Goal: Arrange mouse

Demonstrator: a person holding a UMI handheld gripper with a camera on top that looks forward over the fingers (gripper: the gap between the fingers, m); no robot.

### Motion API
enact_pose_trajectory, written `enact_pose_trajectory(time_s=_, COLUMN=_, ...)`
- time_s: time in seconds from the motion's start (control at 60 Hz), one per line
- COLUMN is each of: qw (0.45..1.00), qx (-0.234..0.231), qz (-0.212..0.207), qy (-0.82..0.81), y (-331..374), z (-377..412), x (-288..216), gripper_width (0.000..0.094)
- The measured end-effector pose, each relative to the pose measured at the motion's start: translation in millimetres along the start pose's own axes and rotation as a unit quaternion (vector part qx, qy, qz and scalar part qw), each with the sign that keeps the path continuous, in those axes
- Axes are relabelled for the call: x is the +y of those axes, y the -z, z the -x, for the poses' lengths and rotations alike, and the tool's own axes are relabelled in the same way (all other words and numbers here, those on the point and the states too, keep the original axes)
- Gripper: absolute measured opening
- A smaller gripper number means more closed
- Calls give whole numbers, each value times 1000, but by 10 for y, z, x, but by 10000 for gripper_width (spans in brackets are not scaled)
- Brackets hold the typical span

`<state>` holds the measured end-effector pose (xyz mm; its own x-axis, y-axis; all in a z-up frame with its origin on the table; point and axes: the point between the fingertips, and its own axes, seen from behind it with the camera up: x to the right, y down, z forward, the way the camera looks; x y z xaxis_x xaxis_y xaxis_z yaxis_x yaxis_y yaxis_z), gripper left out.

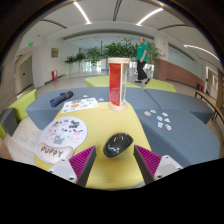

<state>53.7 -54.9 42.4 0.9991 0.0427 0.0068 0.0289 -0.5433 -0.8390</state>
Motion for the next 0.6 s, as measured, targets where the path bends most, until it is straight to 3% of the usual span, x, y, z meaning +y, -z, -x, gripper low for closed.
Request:
enact_pose_trajectory(time_s=0.217, qw=998, qx=-26, qz=38, qy=-40, y=-576, z=-7, x=118, gripper_width=814)
enact_pose_trajectory(time_s=0.4, qw=999, qx=-5, qz=42, qy=-28, y=-984, z=51, x=-18, gripper_width=803)
enact_pose_trajectory(time_s=0.467, qw=999, qx=7, qz=40, qy=-11, y=-1122, z=44, x=-47, gripper_width=691)
enact_pose_trajectory(time_s=0.483, qw=999, qx=8, qz=37, qy=-9, y=-1152, z=51, x=-59, gripper_width=543)
enact_pose_trajectory(time_s=0.6, qw=999, qx=37, qz=29, qy=-24, y=-1181, z=40, x=-63, gripper_width=484)
